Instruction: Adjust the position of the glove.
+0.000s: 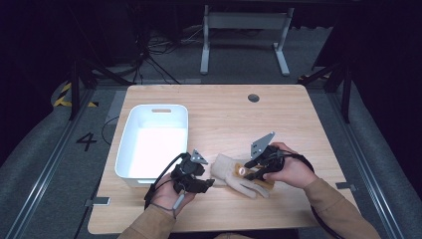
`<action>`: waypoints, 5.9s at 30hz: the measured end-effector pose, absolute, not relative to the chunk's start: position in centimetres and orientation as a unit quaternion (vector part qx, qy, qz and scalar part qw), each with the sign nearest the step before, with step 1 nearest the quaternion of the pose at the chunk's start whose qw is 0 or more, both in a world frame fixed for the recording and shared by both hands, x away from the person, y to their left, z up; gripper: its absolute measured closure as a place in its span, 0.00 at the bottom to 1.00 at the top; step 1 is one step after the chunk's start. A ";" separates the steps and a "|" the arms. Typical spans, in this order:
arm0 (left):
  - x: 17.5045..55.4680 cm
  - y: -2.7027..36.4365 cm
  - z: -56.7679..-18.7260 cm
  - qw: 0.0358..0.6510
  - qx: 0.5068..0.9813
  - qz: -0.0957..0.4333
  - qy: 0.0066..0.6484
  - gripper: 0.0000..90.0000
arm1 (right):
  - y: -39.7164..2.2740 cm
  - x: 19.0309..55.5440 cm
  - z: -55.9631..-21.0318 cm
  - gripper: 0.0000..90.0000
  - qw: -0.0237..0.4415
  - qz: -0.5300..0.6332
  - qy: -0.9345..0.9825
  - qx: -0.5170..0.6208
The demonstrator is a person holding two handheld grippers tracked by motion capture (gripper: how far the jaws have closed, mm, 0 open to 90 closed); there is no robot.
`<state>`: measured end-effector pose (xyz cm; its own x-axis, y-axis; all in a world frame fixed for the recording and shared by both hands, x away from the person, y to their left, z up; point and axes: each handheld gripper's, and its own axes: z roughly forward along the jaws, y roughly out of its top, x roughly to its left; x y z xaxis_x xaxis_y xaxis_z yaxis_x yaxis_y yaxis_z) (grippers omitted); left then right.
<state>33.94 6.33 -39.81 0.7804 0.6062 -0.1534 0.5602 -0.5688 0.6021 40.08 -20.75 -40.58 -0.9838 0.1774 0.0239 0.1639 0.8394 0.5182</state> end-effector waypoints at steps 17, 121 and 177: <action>34.5 3.6 -41.5 0.327 0.889 0.029 0.318 0.46 | -26.6 37.1 -40.0 0.59 0.059 0.323 0.922 0.206; 32.7 3.1 -39.8 0.364 0.868 0.082 0.329 0.94 | -28.9 36.7 -36.6 0.93 0.178 0.302 0.897 0.269; 34.4 3.6 -43.0 0.283 0.884 0.066 0.367 0.92 | -27.5 39.5 -43.1 0.94 0.130 0.264 0.910 0.291</action>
